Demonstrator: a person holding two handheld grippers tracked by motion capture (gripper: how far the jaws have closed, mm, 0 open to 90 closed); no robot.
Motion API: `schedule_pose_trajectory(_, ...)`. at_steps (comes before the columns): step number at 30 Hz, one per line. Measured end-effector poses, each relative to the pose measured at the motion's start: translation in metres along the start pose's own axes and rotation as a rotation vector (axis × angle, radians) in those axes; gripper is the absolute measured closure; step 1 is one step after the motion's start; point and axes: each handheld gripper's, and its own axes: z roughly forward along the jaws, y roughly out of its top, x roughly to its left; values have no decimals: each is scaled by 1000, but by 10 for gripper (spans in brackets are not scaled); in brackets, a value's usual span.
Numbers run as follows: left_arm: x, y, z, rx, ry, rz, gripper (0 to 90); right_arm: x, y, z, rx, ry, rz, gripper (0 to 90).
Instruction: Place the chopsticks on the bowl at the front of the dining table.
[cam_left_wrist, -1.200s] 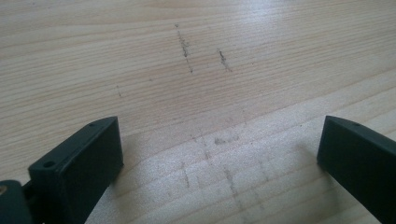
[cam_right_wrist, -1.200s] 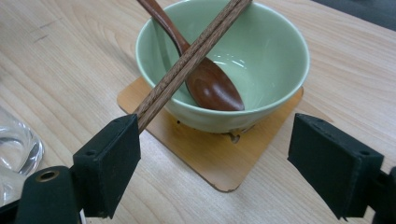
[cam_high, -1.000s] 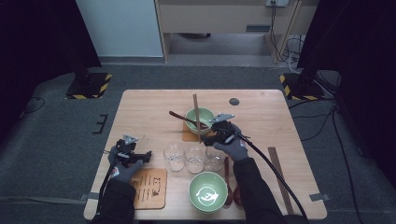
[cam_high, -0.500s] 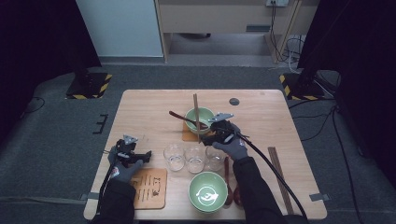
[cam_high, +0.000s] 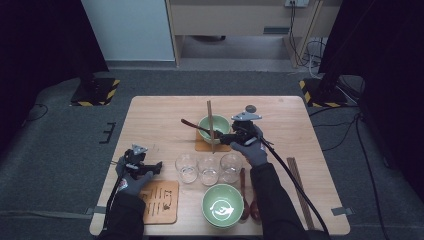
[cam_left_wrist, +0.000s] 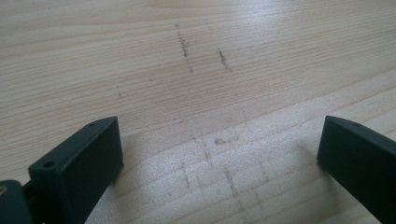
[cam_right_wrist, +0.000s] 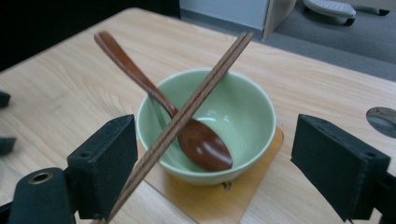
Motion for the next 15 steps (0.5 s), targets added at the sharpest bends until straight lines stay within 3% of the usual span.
schedule_pose_trajectory(4, 0, 0, 0, 0, 0, 0, 0, 2, 9, -2, 19, -14, -34, 131)
schedule_pose_trajectory(8, 0, 0, 0, 0, 0, 0, 0, 4, 12, 0, -23, -13, 2, 150)
schedule_pose_trajectory(15, 0, 0, 0, 0, 0, 0, 0, 7, 0, 14, 60, -25, -20, 134)
